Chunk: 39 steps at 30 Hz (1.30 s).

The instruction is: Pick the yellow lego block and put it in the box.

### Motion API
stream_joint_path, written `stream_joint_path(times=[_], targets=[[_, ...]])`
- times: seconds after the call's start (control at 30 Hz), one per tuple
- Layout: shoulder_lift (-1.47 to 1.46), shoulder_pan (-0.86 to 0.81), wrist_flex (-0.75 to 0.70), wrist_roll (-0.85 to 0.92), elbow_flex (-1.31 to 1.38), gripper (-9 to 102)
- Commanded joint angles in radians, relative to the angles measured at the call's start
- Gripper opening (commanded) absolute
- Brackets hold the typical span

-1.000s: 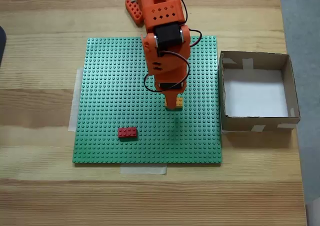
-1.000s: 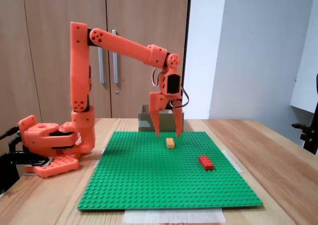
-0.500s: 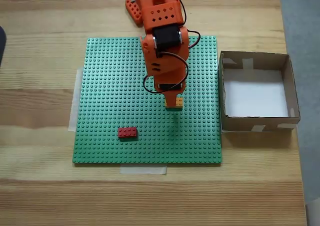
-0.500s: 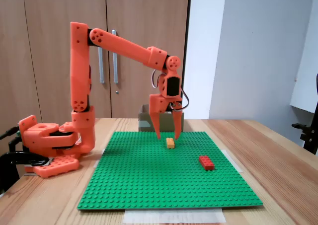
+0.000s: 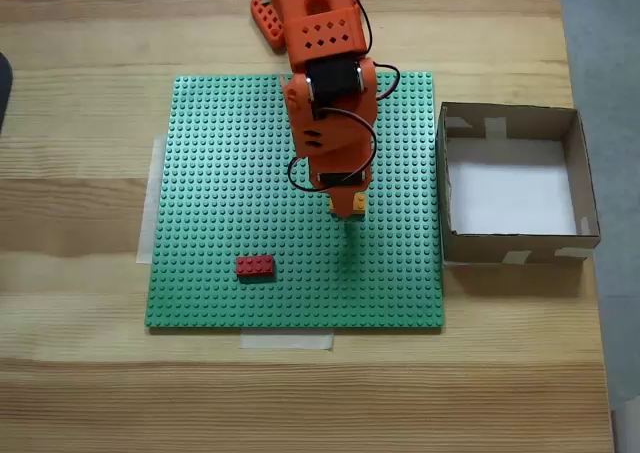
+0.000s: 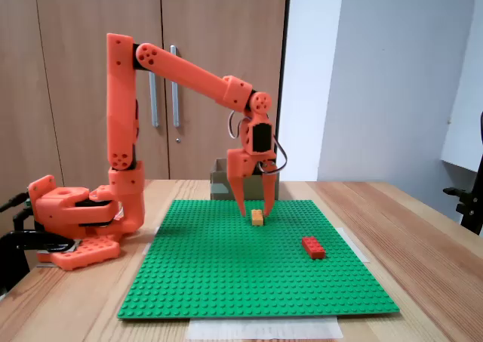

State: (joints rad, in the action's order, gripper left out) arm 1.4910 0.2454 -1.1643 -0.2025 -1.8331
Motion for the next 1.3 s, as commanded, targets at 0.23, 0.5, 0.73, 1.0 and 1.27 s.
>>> stream_joint_path(times=[0.23, 0.5, 0.73, 1.0, 1.27], targets=[[0.037, 0.003, 0.054, 0.02, -0.015, 16], [0.063, 0.005, 0.084, 0.014, -0.046, 13], [0.08, 0.002, 0.092, 0.025, -0.049, 5], [0.097, -0.002, 0.087, 0.031, -0.052, -1], [0.117, 0.0, 0.064, 0.026, -0.035, -1]])
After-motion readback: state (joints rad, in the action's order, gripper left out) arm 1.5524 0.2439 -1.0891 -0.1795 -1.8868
